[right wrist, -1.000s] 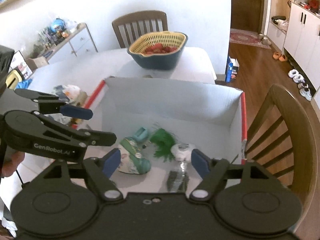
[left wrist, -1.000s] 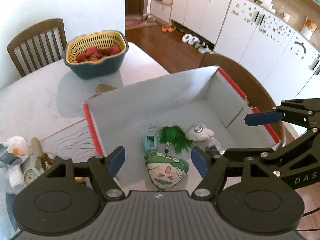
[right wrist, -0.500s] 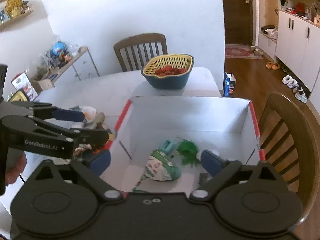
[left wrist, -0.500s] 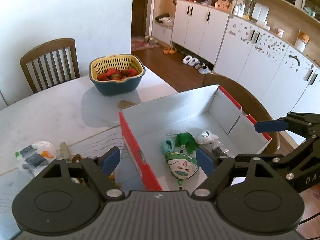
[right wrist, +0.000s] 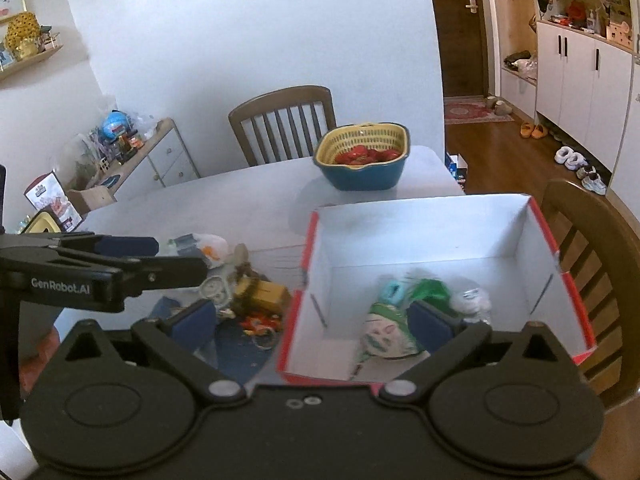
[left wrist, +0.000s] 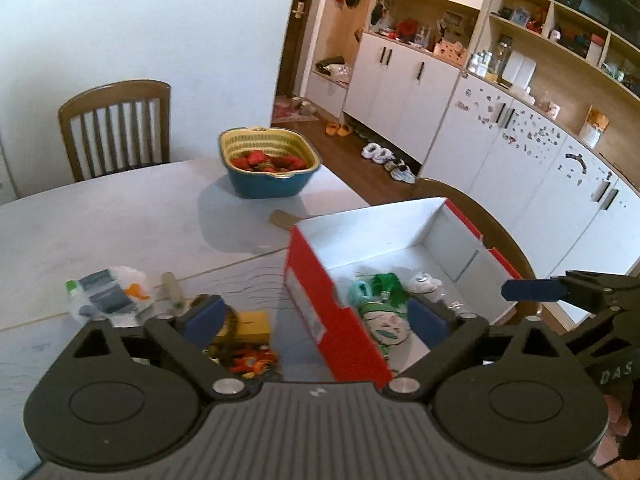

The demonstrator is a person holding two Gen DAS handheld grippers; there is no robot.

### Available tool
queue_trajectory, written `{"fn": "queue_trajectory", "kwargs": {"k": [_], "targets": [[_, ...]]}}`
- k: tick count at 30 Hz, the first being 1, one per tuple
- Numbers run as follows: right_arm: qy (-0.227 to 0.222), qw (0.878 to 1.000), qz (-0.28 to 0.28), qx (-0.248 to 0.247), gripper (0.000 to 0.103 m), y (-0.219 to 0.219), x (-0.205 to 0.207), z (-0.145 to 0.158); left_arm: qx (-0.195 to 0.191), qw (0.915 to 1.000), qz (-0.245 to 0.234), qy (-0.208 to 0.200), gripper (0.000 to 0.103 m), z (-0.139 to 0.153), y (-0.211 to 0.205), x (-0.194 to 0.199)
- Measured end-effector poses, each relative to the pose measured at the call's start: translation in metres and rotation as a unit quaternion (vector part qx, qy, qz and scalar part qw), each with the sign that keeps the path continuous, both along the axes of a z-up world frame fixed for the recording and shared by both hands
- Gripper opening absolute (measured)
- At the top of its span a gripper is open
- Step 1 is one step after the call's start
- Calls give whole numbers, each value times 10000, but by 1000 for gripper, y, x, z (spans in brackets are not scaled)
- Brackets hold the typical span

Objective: Organize objects
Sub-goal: 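Withdraw both tools from the shoebox toward the mat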

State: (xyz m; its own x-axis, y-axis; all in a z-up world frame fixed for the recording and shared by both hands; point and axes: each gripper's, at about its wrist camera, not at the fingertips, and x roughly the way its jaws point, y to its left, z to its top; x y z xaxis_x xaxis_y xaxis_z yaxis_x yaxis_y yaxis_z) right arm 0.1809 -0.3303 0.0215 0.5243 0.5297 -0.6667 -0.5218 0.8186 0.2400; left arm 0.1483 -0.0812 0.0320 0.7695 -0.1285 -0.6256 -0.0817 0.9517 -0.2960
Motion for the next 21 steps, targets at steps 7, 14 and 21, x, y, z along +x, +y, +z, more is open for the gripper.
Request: {"fn": "queue_trajectory", "kwargs": {"k": [7,14,21], "targets": [[-71,10000,34,10,102,35,-21,1,100,9999,127,-53,103,-6,29,-20],[-256,9995,107,-126,102,75,-36,-1,378,9984,360,-206,103,-10,56,-33],[-251,9995,155,-71,102,108,-41,-6,260,9984,371,-352,103,-17,85,-38]]}}
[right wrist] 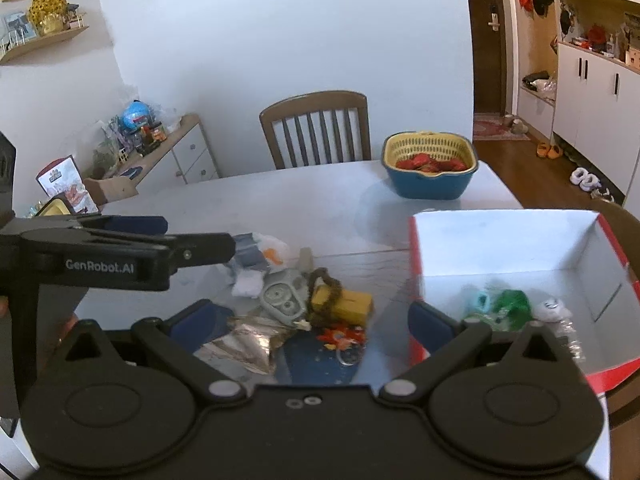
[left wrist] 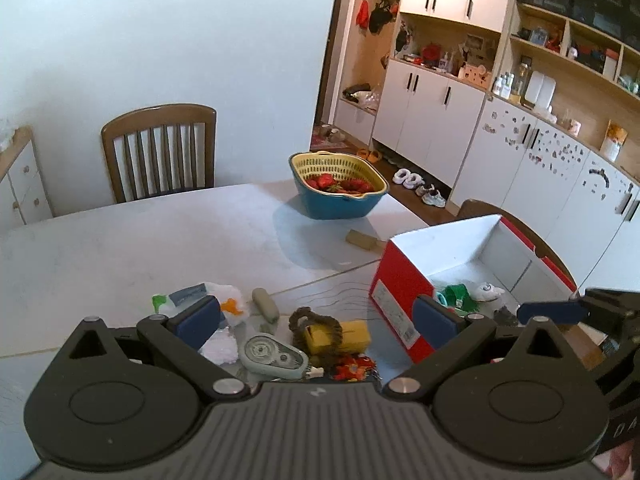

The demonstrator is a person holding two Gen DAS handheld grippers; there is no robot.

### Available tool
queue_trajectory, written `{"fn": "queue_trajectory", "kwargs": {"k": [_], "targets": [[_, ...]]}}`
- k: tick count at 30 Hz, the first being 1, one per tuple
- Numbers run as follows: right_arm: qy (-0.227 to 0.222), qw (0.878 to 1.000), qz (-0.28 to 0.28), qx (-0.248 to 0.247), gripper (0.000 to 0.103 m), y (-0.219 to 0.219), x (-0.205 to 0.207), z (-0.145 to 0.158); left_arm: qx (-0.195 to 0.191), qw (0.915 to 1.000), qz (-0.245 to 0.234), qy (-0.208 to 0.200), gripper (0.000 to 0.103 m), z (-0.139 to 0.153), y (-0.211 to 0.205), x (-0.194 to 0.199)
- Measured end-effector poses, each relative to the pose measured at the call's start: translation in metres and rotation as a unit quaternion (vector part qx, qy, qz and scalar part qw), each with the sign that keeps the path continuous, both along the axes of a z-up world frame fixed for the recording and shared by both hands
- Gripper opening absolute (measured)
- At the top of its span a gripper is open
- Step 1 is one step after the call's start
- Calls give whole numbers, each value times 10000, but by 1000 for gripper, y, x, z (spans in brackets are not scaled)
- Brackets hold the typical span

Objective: Organize objects
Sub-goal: 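Withdraw both tools from the shoebox toward the mat, then move the left tool toward the clear plastic bag while the right tool approaches the foil bag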

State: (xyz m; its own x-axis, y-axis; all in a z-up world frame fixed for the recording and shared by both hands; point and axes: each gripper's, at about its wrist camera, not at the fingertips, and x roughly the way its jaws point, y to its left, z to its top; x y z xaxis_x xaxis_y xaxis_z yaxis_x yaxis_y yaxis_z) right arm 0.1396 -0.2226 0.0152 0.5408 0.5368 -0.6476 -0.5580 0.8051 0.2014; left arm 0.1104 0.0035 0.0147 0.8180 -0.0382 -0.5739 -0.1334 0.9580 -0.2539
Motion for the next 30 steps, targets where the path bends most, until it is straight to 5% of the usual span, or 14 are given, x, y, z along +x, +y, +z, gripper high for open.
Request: {"fn": "queue_trajectory", "kwargs": {"k": [14,24,30], "targets": [[-272,9981,441,-320,102,58,-5,-13,441,9987,-205,-143,103,-29,51,13],[124,9974,515,-486,102,85,8,-44,523,9985,-23,170,103,-83,93,42],[353,9956,629,-599,99,104,12,-62,366,9982,-370,294,103,-113,104,58]]}}
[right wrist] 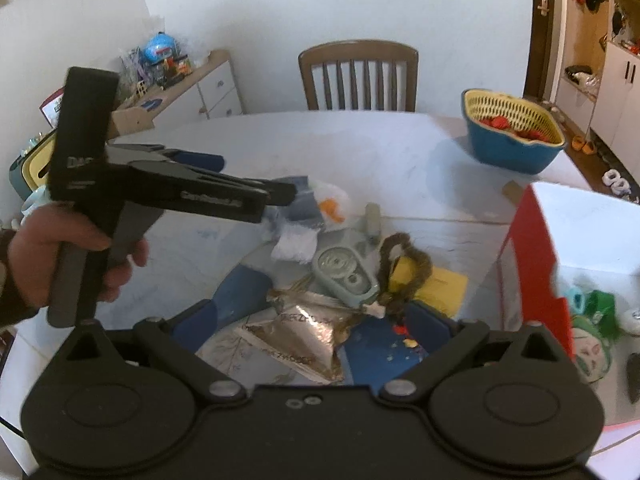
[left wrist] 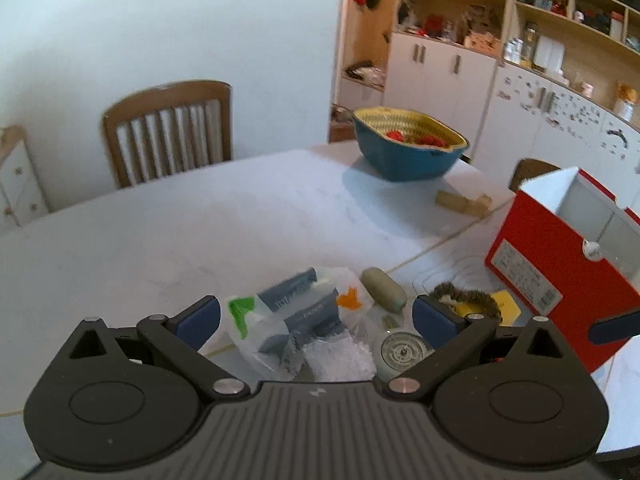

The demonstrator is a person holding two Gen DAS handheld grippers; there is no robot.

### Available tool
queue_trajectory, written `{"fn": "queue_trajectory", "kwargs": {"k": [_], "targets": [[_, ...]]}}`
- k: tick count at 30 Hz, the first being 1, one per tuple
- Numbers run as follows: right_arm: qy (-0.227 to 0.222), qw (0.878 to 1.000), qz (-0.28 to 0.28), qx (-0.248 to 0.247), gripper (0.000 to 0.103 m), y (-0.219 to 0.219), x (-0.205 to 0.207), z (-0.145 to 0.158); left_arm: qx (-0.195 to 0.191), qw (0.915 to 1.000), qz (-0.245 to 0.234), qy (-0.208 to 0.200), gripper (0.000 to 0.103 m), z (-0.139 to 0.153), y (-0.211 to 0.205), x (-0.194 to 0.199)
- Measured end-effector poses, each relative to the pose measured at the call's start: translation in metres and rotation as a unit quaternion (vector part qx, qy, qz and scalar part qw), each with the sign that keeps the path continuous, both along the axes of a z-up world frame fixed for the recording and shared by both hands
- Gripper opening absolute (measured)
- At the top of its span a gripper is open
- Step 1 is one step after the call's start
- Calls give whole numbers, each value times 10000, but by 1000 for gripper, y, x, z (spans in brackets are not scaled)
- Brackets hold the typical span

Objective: Organize objects
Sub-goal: 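Move the left tool toward the clear plastic bag while the right tool approaches the foil bag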

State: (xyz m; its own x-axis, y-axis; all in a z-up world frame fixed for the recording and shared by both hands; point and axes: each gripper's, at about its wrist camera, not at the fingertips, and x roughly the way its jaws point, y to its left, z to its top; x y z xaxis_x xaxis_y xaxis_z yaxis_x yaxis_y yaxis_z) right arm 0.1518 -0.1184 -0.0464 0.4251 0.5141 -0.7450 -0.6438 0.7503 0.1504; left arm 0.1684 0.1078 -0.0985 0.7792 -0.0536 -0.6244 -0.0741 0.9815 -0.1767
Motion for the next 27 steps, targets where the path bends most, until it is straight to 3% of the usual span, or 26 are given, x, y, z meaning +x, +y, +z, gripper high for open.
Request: {"fn": "queue_trajectory", "kwargs": {"k": [6,13,21,27], "targets": [[188,9998,73,-48,97,17,5,-10,308,9992,-245,-7,103,-16,3,14],[353,9992,-1,-164,94,34,19,-23,747,9922,-996,57,103,-27,0,38],[785,9964,-227,-245,87,41,36,-47,759,9887,-1226,412,103,-49,0,58],[1116,9928,-327,-285,86,41,38,-63,535,9901,-1177,547,103,-57,4,65]]}}
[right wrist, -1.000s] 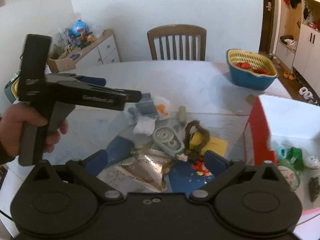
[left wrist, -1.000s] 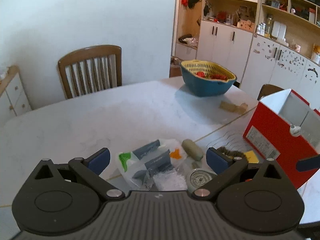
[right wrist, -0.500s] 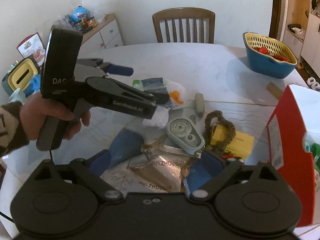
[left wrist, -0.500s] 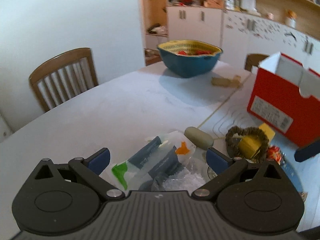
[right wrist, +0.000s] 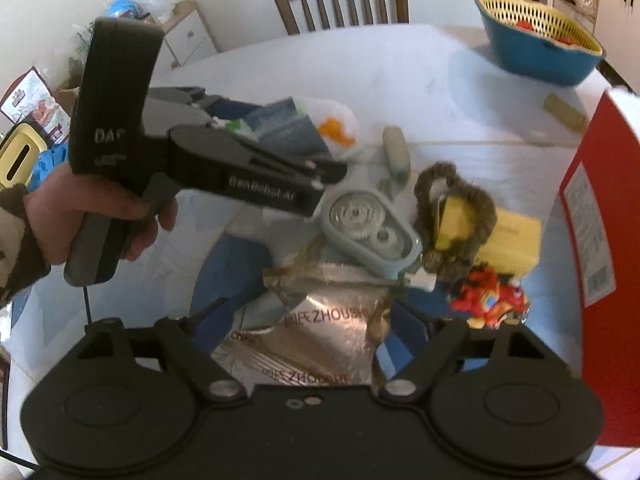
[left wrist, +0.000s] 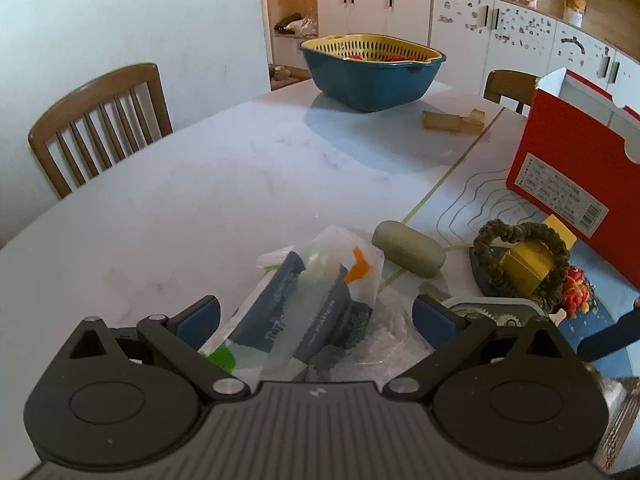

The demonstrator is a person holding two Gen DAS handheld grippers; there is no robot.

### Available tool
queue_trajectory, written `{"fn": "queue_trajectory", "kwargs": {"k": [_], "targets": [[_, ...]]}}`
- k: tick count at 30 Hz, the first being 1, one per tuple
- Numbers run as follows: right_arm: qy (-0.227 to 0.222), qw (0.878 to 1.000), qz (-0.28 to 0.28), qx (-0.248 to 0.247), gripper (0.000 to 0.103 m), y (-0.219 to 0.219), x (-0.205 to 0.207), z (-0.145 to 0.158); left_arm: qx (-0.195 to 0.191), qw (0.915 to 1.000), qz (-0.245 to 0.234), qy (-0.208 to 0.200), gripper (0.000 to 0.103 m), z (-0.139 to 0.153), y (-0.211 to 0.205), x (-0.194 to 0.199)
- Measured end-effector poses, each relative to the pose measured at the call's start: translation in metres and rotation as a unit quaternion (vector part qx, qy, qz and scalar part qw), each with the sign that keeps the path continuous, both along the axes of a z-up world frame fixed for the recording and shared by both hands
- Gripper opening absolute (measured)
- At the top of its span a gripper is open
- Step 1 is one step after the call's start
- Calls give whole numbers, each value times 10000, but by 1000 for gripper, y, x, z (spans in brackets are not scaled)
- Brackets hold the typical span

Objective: Organize objects
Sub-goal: 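Move the left tool toward the clear plastic bag while the right tool approaches the foil bag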

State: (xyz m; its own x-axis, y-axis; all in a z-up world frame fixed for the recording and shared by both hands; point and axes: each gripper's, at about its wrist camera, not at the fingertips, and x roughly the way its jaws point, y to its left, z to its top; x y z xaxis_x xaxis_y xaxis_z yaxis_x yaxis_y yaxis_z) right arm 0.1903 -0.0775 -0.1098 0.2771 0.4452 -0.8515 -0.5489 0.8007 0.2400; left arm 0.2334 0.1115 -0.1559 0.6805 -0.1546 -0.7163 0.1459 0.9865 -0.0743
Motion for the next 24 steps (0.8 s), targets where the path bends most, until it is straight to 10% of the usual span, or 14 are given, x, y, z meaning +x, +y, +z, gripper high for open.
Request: {"fn": "queue_trajectory", "kwargs": {"k": [24], "targets": [[-345,9993,73,-130,39,-17,-17,-2,-378,9943,963,238,39,3,21,-12]]}}
